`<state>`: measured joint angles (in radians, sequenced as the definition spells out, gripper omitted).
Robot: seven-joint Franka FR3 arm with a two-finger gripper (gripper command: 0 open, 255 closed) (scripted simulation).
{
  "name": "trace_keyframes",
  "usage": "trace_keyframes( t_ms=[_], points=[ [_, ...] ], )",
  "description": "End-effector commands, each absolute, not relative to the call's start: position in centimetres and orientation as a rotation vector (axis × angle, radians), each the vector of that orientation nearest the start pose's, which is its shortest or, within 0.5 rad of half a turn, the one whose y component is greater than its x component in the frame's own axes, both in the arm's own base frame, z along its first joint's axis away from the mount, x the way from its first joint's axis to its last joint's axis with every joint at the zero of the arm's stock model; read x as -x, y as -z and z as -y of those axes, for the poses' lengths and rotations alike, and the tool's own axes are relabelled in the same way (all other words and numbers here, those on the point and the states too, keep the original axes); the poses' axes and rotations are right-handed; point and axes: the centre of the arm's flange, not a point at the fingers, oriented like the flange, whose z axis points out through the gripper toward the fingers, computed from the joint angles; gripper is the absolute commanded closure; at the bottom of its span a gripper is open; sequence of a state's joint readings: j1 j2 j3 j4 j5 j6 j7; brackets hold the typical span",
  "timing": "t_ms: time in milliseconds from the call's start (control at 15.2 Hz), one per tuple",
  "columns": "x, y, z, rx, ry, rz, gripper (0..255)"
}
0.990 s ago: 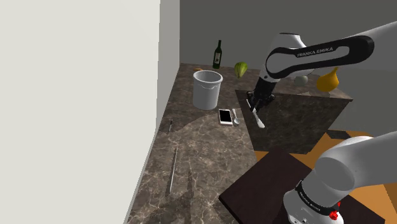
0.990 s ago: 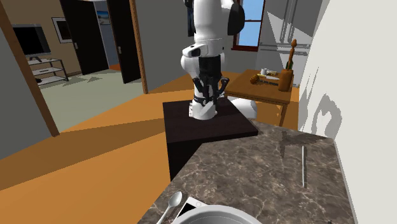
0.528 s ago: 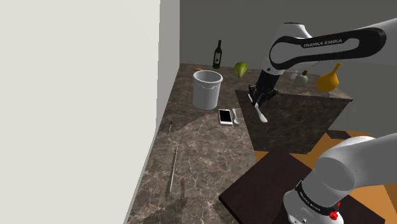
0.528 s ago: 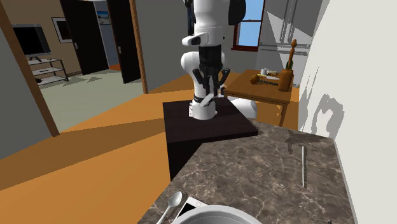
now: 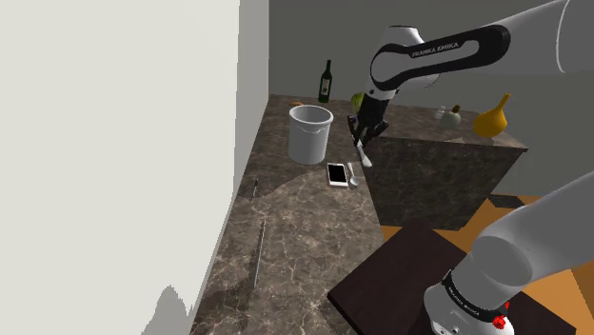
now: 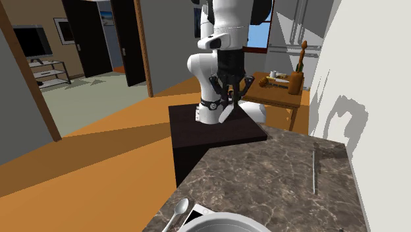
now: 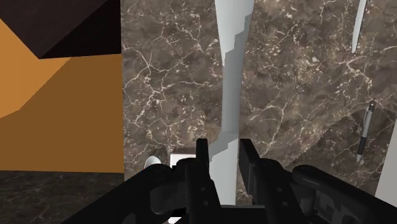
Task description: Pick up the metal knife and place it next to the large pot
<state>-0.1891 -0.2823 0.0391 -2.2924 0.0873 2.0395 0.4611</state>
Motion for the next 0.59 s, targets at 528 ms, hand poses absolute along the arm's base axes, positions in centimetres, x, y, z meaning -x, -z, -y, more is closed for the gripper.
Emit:
trace_keyframes(
  t_ms=[528],
  points=[
    [-59.8, -46.6, 4.6, 2.909, 0.029, -0.981, 255]
  ],
)
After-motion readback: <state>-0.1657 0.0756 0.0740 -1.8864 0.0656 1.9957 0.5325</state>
